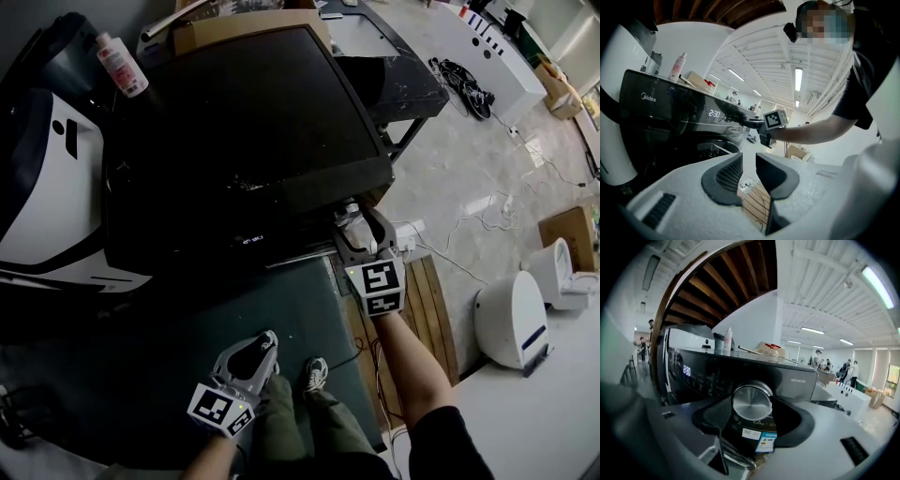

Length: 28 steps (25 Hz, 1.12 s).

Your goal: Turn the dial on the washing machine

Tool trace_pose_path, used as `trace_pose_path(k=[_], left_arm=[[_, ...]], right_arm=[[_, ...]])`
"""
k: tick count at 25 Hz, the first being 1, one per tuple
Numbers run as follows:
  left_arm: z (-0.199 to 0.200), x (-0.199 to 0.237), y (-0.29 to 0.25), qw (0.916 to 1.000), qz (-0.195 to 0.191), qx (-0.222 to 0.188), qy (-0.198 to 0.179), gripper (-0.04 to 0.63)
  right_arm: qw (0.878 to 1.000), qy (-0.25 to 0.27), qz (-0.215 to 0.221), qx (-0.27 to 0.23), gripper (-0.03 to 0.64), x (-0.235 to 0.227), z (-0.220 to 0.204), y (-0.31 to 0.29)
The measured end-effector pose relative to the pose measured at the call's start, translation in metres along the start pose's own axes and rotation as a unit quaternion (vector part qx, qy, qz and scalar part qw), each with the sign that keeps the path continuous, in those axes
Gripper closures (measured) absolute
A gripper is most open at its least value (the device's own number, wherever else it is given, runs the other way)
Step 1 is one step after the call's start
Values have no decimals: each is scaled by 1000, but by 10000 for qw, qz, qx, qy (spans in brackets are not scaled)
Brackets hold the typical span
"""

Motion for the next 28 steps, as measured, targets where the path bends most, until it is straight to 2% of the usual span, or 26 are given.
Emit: trace_pose_path(k=[4, 13, 22, 28], left_arm=[[0, -1, 1, 10000, -6, 2, 24, 514], [0, -1, 1, 10000, -8, -15, 33, 514], [0, -1, 2, 10000, -8, -2, 39, 514], [0, 0, 3, 10000, -1, -2, 38, 514]], right_arm=[[9973, -665, 181, -263, 345, -6, 0, 2], [9828, -1651, 431, -698, 345, -15, -10, 3], [9748, -1986, 537, -866, 345, -17, -12, 3], [9778, -1867, 457, -837, 344, -16, -11, 3]])
Point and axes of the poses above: the fingertips, and each gripper's own axes: y backward along the fingers, x to its left, z out of its top, the point moved 10 cm from there along y, backward along the fingers, and after that the axes turned 15 degrees about z, right-handed, at the moved point
